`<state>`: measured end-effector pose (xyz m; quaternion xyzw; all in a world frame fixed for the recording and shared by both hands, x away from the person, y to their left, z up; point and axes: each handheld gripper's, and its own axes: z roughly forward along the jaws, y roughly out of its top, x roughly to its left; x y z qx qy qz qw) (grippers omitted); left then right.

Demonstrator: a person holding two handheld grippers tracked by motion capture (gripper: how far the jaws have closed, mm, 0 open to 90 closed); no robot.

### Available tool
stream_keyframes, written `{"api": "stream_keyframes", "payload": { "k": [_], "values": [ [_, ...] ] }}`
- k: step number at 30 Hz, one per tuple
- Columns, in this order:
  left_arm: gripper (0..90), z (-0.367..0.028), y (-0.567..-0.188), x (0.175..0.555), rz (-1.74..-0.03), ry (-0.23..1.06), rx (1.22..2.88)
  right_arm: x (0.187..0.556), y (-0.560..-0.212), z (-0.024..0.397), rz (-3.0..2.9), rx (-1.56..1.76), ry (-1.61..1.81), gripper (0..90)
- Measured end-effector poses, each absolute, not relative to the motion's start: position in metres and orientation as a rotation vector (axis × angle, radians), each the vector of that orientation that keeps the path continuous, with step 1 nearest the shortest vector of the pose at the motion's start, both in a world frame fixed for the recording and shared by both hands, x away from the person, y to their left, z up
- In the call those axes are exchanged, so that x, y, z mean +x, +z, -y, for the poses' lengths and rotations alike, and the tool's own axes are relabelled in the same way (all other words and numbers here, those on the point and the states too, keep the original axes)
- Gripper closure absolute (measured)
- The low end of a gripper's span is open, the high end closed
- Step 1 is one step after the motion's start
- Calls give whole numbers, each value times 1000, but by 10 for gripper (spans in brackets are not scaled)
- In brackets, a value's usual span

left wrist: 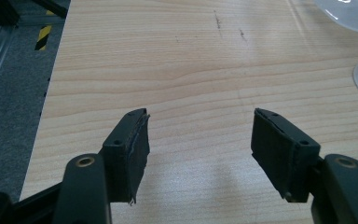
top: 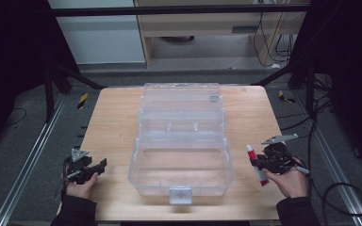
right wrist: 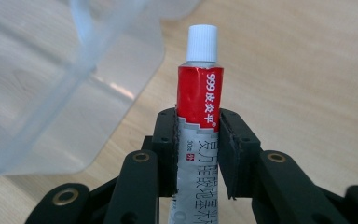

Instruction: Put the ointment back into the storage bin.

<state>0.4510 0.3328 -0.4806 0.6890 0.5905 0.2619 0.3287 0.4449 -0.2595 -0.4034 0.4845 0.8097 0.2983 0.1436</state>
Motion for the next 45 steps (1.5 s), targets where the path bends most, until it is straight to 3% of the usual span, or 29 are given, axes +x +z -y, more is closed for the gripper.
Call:
{"api": "stream_keyframes", "payload": {
  "k": [24,45],
  "values": [
    [355,-330,-483,454,-1531,665,1838,445,-327,238,-2411,986,1053,697],
    [356,-330,-483,455,-1529,653,1845,472,-298,163,-2692,588,1004,696]
  ]
}}
